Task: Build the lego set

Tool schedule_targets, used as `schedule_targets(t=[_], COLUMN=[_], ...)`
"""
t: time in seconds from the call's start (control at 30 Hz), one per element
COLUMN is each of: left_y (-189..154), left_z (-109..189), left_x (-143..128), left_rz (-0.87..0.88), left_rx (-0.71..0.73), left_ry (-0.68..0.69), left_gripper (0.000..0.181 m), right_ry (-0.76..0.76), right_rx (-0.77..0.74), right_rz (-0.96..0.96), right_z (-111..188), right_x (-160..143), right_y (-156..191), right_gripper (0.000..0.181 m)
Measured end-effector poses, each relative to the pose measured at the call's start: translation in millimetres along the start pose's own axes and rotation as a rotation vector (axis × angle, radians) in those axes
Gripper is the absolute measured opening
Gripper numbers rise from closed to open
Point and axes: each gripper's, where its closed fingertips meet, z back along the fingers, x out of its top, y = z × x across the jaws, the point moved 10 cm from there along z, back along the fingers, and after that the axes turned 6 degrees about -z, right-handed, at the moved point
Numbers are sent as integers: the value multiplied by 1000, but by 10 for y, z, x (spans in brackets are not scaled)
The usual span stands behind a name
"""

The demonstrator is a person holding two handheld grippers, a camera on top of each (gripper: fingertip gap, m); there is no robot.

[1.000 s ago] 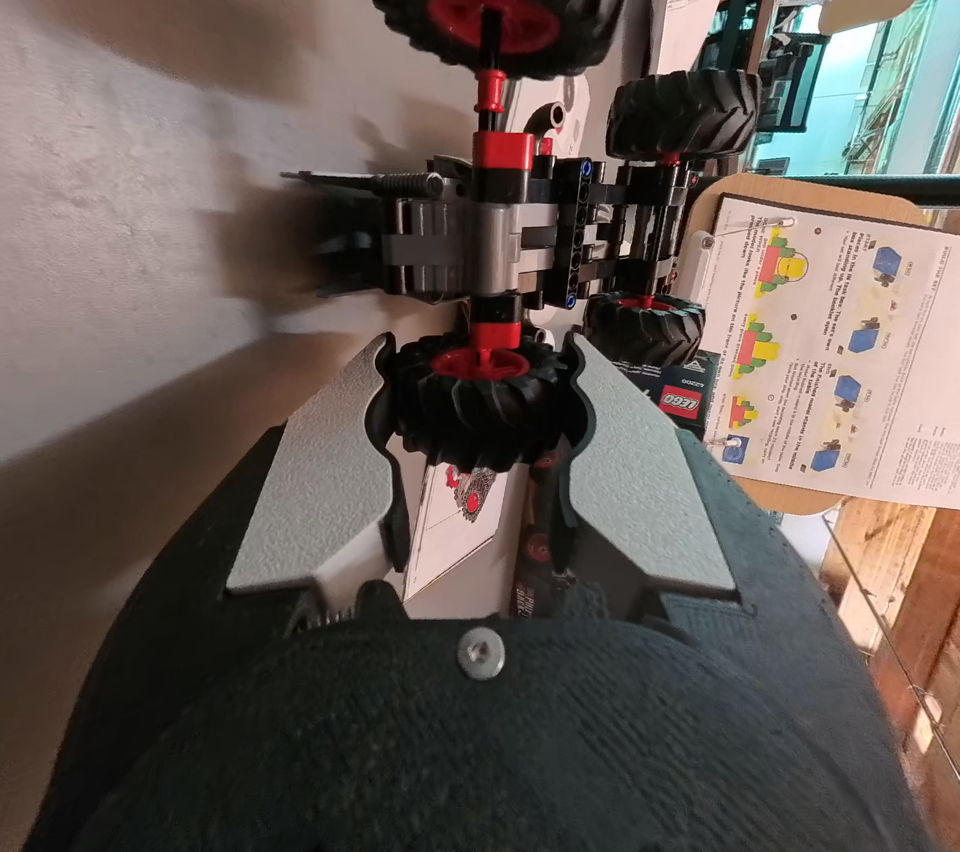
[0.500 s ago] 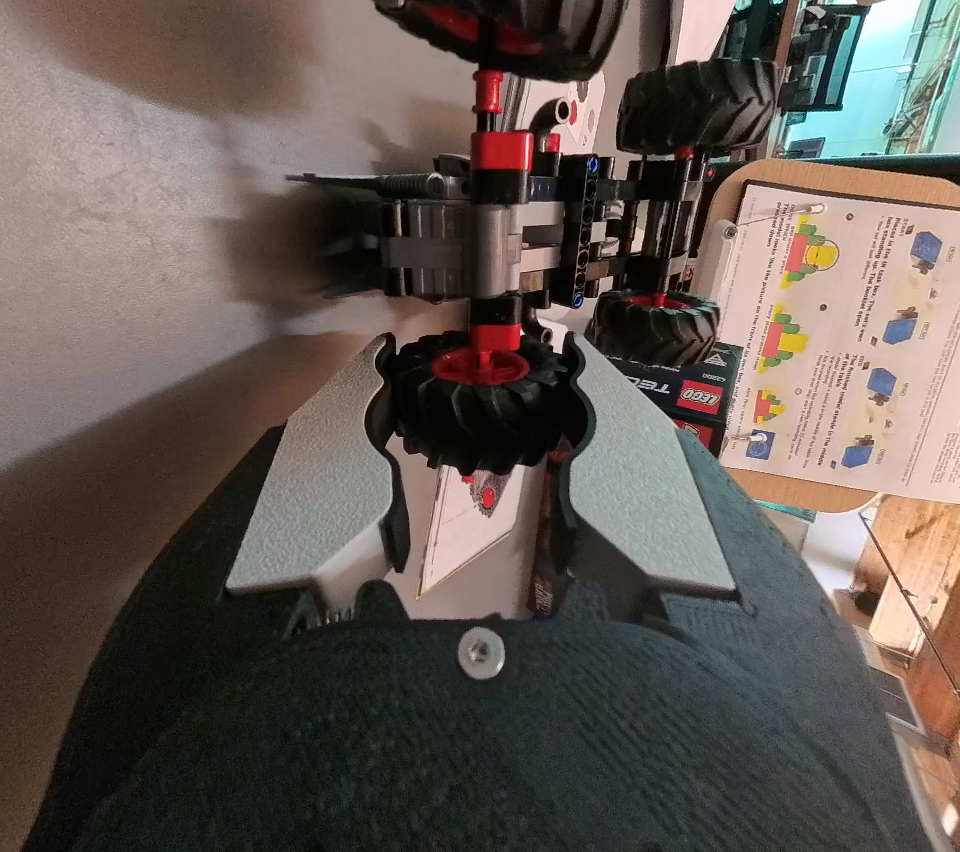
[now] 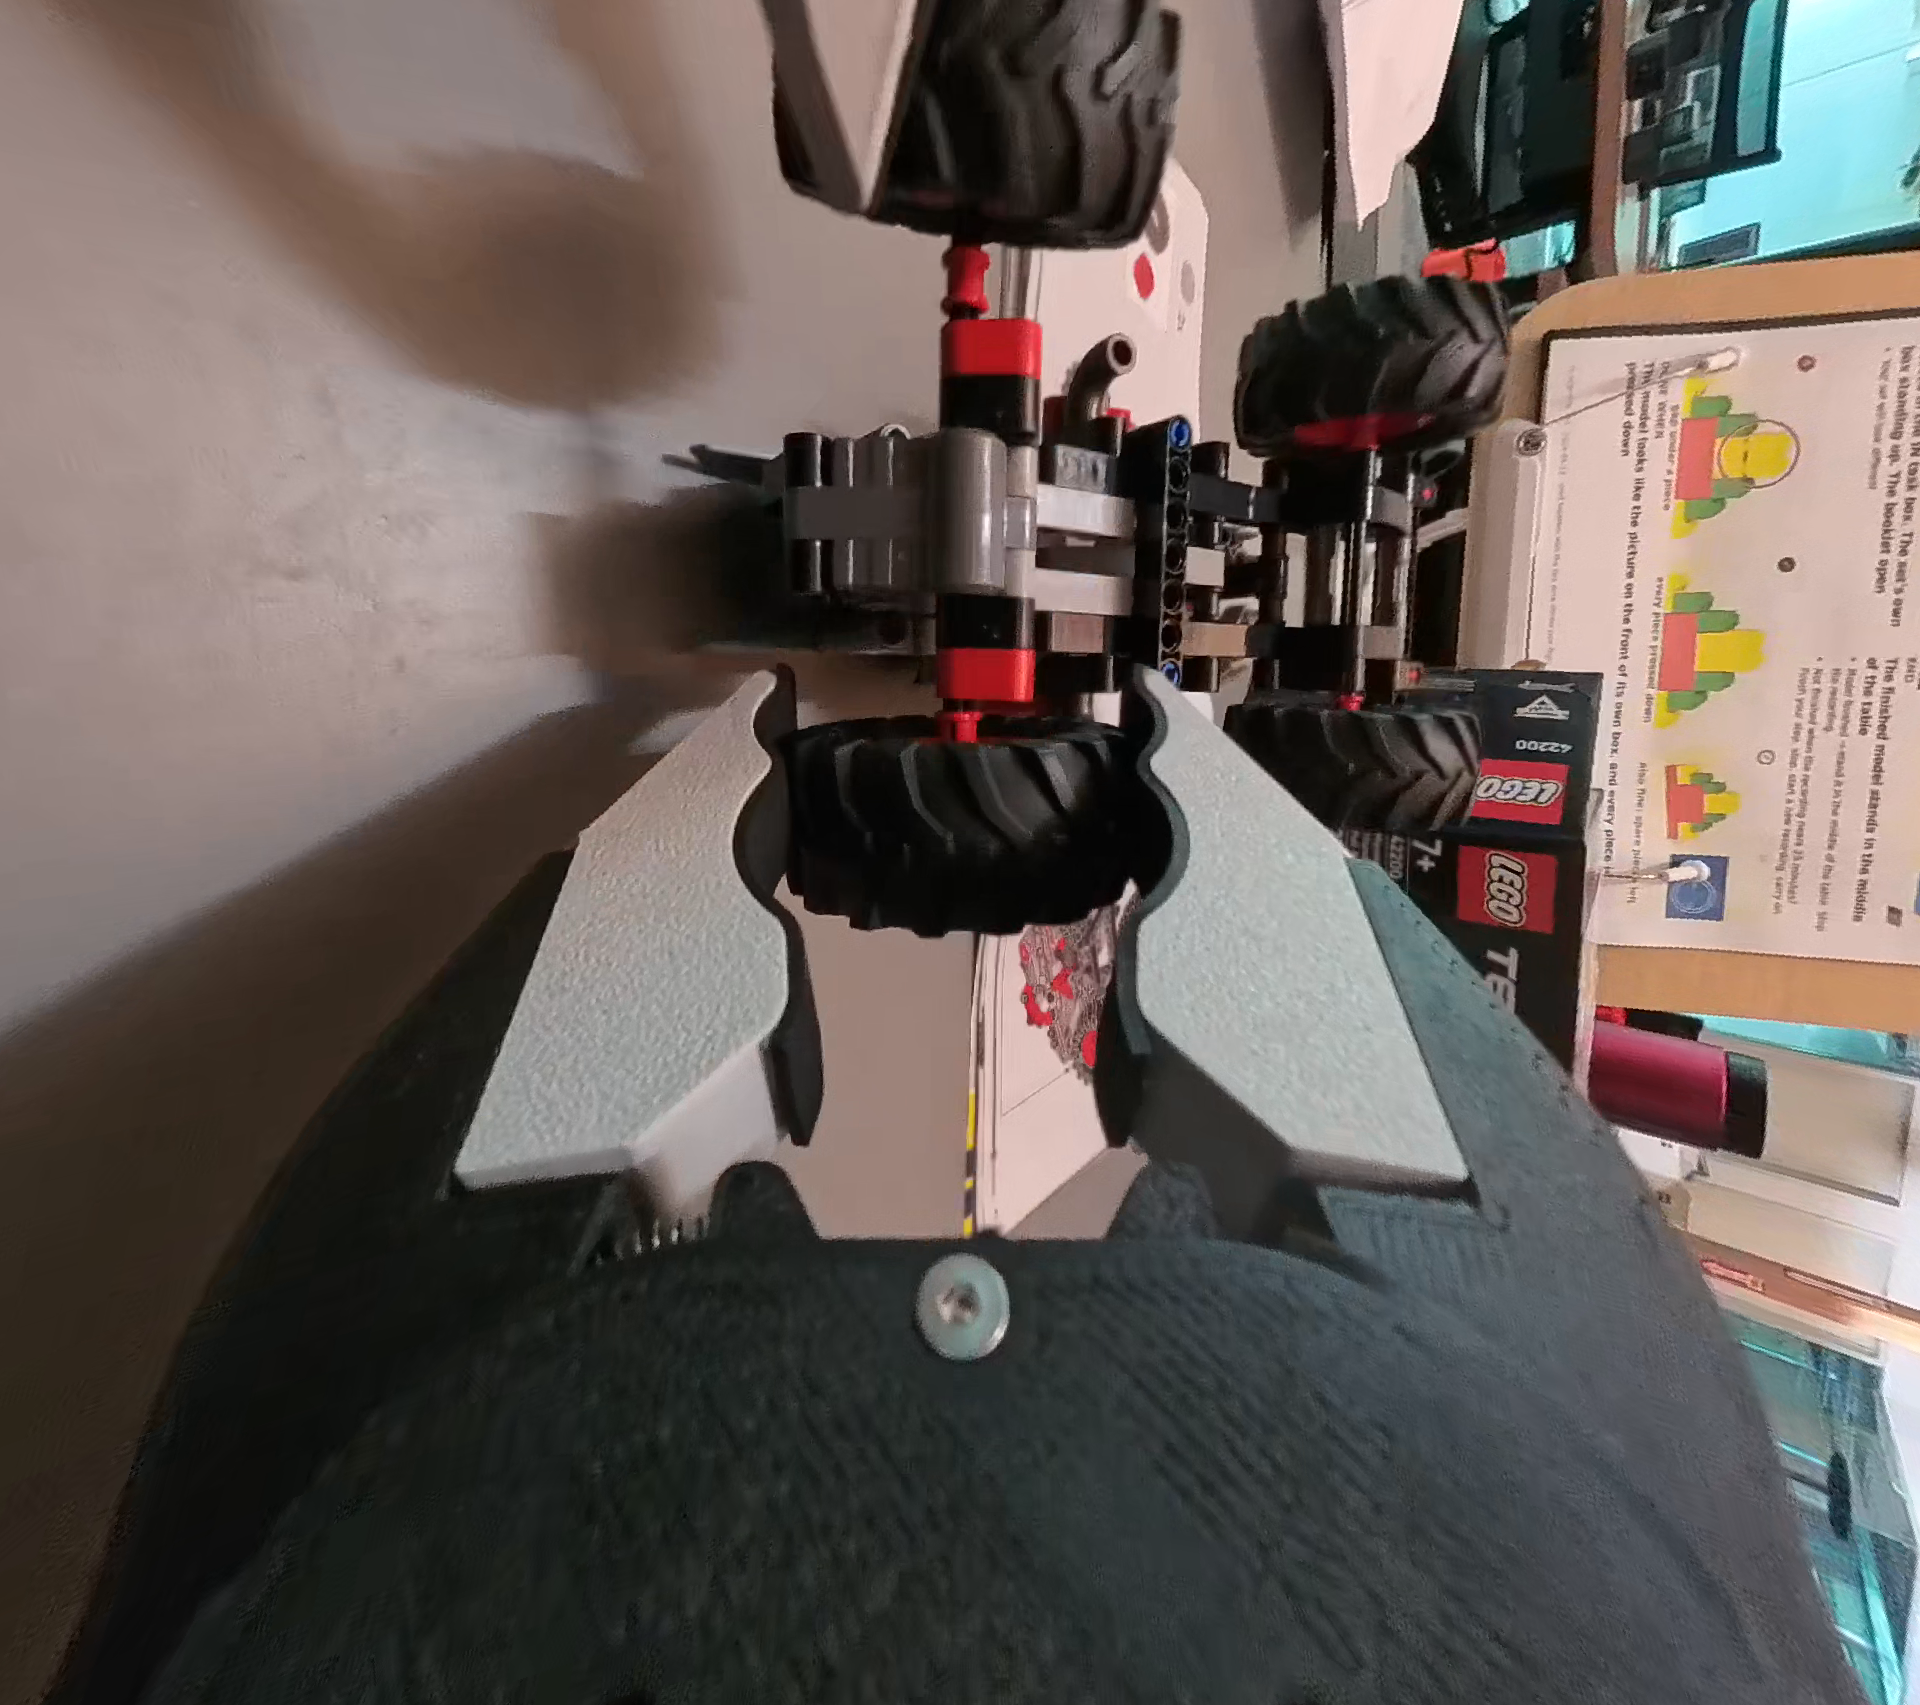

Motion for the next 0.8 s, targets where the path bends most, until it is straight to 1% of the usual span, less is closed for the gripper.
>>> schedule_targets(t=[0.1,0.17,0.23,0.3,0.4,0.53,0.63,0.7,0.73,0.8], left_y=[63,132,180,192,190,176,241,278,290,288], left_z=[-14,-27,-45,-54,-63,-61,-80,-105,-129,-175], left_x=[-9,-35,-58,-52,-45,-14,-29,-32,-28,-1], left_rz=[128,260,354,348,319,167,254,311,330,296], left_rx=[-87,-173,-212,-209,-153,-110,-182,-257,-288,-273], left_ry=[-15,-27,-41,-43,-32,-1,-12,-33,-42,-50], left_gripper=[55,56,55,55,55,55,55,55,56,56], right_ry=[-19,-49,-65,-77,-115,-157,-171,-224,-201,-185], right_rx=[6,25,31,38,43,44,54,93,96,76], right_rz=[-11,-35,-47,-68,-91,-102,-108,-132,-116,-81], right_z=[-10,2,-1,-4,-8,-3,-2,-4,-14,-13], right_x=[-36,-51,-55,-61,-42,-1,-10,-2,-19,-53], right_y=[-18,-27,-31,-41,-40,-41,-38,-30,-33,-58], right_gripper=[61,61,62,61,61,58,58,50,49,50])
